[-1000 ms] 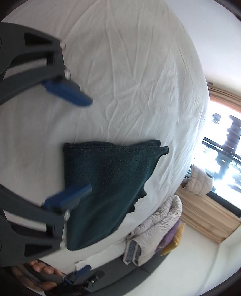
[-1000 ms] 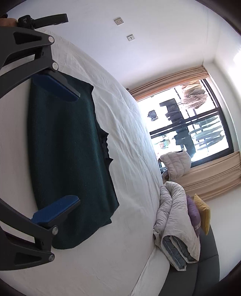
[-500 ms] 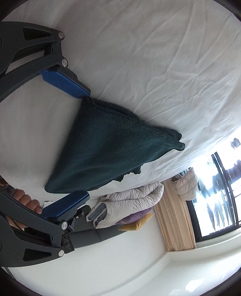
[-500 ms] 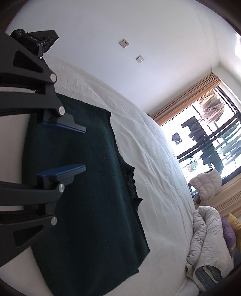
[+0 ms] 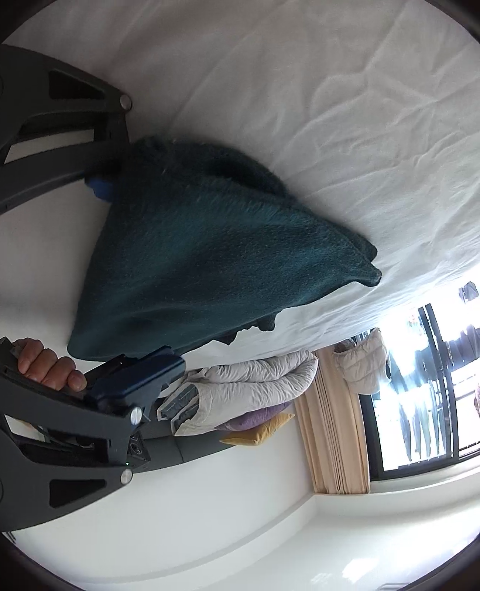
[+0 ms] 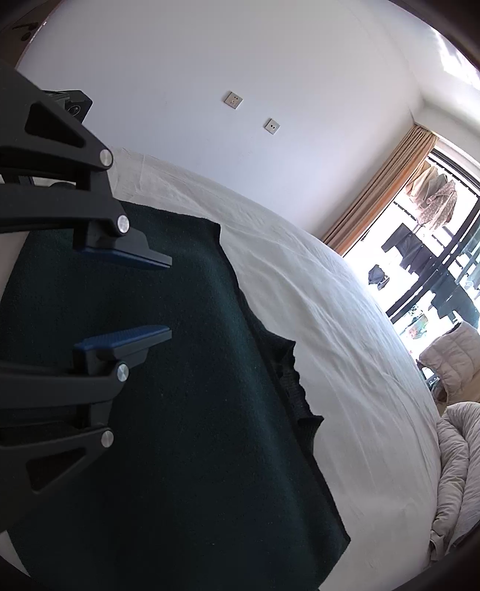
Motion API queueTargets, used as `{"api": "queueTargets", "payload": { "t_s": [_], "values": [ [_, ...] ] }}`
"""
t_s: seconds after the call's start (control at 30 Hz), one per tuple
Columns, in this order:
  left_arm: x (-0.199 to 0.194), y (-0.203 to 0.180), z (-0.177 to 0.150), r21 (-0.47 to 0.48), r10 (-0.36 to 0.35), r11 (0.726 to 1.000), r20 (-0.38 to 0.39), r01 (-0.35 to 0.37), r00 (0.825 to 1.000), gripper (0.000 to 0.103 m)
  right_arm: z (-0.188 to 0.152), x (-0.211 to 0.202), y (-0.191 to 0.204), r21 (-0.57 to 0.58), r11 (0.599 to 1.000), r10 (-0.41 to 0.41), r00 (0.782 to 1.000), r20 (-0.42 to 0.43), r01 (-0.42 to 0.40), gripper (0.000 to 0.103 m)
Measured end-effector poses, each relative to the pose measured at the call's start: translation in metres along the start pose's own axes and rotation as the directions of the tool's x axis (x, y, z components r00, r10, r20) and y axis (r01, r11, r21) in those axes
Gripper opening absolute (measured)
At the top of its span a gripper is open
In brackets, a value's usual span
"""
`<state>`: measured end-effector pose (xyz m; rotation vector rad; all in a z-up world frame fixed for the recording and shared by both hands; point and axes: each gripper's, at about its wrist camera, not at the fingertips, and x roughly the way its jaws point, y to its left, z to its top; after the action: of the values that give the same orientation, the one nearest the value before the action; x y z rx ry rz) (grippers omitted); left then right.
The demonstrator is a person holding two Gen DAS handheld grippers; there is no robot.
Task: Fold small clothes
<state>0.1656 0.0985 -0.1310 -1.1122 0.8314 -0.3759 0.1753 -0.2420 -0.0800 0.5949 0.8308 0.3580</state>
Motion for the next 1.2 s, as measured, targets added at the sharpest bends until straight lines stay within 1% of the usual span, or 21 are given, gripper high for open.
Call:
{"api": "queueTargets", "payload": {
  "t_s": [0.03,0.07,0.1,0.13,0.17,0.23,0.33,0.4,0.43,0.47,0.5,0.53,0.6,0.77,0.93,1.03,1.07,1.1,1.13,1.17,1.2],
  "values": [
    [0.001,0.002,0.005,-0.005,0.007,1.000,0.000,-0.007,1.000,0.054,0.001,0.000,-0.003,0.010,1.000,-0.005,1.000,-0.002,0.005,0.035],
    [0.001,0.003,0.009,-0.002,0.018,1.000,-0.001,-0.018,1.000,0.051,0.002,0.000,-0.007,0.023,1.000,-0.007,1.000,-0.002,0.007,0.035],
    [0.003,0.002,0.012,0.015,0.032,0.999,-0.007,-0.032,0.999,0.043,0.004,-0.001,-0.010,0.035,0.999,-0.008,1.000,0.001,0.008,0.035],
    [0.008,-0.001,0.015,0.041,0.051,0.998,-0.018,-0.050,0.999,0.033,0.006,-0.001,-0.014,0.048,0.999,-0.009,1.000,0.005,0.009,0.035],
    [0.014,-0.002,0.017,0.065,0.082,0.995,-0.026,-0.080,0.996,0.032,0.008,-0.001,-0.016,0.060,0.998,-0.009,1.000,0.003,0.009,0.035],
    [0.023,-0.002,0.019,0.082,0.121,0.990,-0.037,-0.118,0.992,0.021,0.012,0.004,-0.020,0.070,0.997,-0.022,1.000,-0.015,0.023,0.035],
    [0.032,-0.007,0.019,0.122,0.162,0.980,-0.043,-0.156,0.986,0.017,0.014,0.020,-0.030,0.066,0.993,-0.093,0.994,-0.062,0.097,0.035],
    [0.036,-0.014,0.016,0.168,0.190,0.969,-0.035,-0.182,0.981,0.014,0.010,0.033,-0.040,0.056,0.990,-0.126,0.988,-0.093,0.132,0.031],
    [0.037,-0.017,0.015,0.188,0.206,0.962,-0.030,-0.196,0.978,0.012,0.008,0.034,-0.043,0.045,0.990,-0.132,0.988,-0.076,0.135,0.023],
    [0.038,-0.021,0.015,0.213,0.220,0.954,-0.022,-0.211,0.975,0.012,0.006,0.034,-0.045,0.038,0.988,-0.147,0.987,-0.061,0.149,0.013],
    [0.039,-0.026,0.013,0.239,0.234,0.945,-0.014,-0.225,0.972,0.011,0.004,0.033,-0.047,0.039,0.985,-0.164,0.985,-0.052,0.166,0.007],
    [0.040,-0.031,0.011,0.265,0.248,0.934,-0.005,-0.238,0.969,0.010,0.003,0.032,-0.051,0.051,0.985,-0.164,0.986,-0.045,0.166,0.000],
    [0.041,-0.043,0.007,0.318,0.274,0.910,0.021,-0.266,0.962,0.010,0.003,0.032,-0.058,0.072,0.987,-0.142,0.989,-0.041,0.145,0.000],
    [0.040,-0.068,-0.002,0.406,0.295,0.866,0.060,-0.293,0.954,0.009,0.000,0.033,-0.054,0.022,0.984,-0.174,0.984,-0.023,0.175,0.000],
    [0.034,-0.077,-0.006,0.432,0.303,0.849,0.073,-0.304,0.950,0.009,-0.002,0.031,-0.055,0.017,0.986,-0.168,0.986,-0.013,0.168,0.000],
    [0.032,-0.079,-0.007,0.443,0.311,0.840,0.081,-0.314,0.947,0.009,0.000,0.028,-0.059,0.041,0.991,-0.126,0.992,-0.011,0.126,0.000],
    [0.030,-0.078,-0.006,0.449,0.314,0.836,0.083,-0.317,0.946,0.009,0.001,0.024,-0.059,0.052,0.993,-0.102,0.995,-0.016,0.103,0.002],
    [0.029,-0.078,-0.006,0.452,0.316,0.833,0.084,-0.319,0.945,0.009,0.003,0.021,-0.060,0.068,0.995,-0.069,0.997,-0.020,0.071,0.008],
    [0.029,-0.079,-0.006,0.456,0.319,0.830,0.087,-0.322,0.944,0.009,0.005,0.017,-0.059,0.085,0.996,-0.035,0.999,-0.016,0.036,0.027],
    [0.028,-0.080,-0.007,0.463,0.323,0.824,0.092,-0.327,0.942,0.009,0.006,0.011,-0.056,0.093,0.996,-0.008,1.000,0.000,0.008,0.048],
    [0.029,-0.081,-0.008,0.471,0.327,0.817,0.097,-0.332,0.940,0.009,0.008,0.005,-0.052,0.092,0.996,0.006,1.000,0.020,-0.008,0.058]
  ]
}}
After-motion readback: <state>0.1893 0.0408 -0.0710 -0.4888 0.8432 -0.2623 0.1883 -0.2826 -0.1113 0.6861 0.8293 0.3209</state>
